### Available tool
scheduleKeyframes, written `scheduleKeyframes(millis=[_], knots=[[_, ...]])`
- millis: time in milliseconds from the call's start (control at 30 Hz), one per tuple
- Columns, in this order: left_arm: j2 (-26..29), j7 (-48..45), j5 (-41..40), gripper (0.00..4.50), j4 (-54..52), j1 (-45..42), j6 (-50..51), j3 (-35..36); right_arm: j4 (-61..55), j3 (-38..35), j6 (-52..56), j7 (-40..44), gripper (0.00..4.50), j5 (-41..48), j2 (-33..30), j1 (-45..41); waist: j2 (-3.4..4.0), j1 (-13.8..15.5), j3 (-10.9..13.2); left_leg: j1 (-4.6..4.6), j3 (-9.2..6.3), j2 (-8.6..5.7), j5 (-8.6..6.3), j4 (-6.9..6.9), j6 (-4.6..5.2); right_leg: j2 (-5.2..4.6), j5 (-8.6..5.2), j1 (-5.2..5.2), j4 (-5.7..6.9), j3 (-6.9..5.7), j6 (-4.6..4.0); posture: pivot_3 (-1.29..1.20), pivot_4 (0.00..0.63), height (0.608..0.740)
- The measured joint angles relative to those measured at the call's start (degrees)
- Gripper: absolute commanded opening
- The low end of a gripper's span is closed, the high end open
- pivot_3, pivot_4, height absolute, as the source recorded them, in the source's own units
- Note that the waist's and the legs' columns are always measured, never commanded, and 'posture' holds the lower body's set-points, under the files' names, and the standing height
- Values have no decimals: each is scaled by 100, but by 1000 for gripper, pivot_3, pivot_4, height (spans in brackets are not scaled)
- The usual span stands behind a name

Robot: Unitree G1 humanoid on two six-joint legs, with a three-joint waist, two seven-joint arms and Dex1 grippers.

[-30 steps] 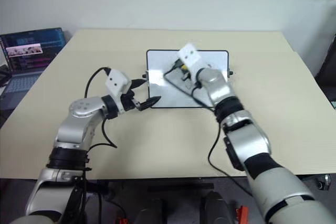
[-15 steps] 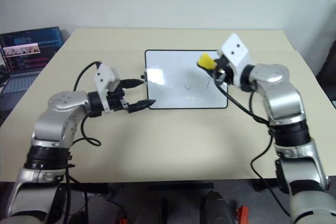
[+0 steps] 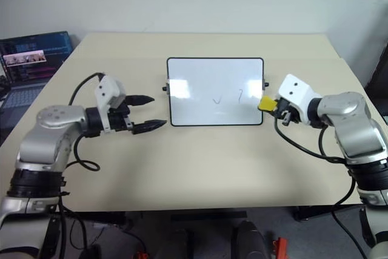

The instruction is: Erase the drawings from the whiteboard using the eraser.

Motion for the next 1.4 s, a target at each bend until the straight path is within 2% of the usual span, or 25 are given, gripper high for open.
scheduleKeyframes(millis=[1033, 1400], knots=[[-144, 397, -11, 4500, -52, -91, -144, 188, 508, -83, -259, -49, 1154, 138, 224, -379, -2, 16, 1, -1, -1, 0, 0, 1, 0, -1, 0, 0, 2, -1, 0, 0, 150, 740], [-324, 450, 1, 4500, 45, -226, -280, 188, 706, -145, -468, -445, 1153, 176, 701, -752, -2, 14, 1, -1, -2, -1, 0, 4, -1, -1, 2, 1, 5, -2, -3, 0, 150, 740]])
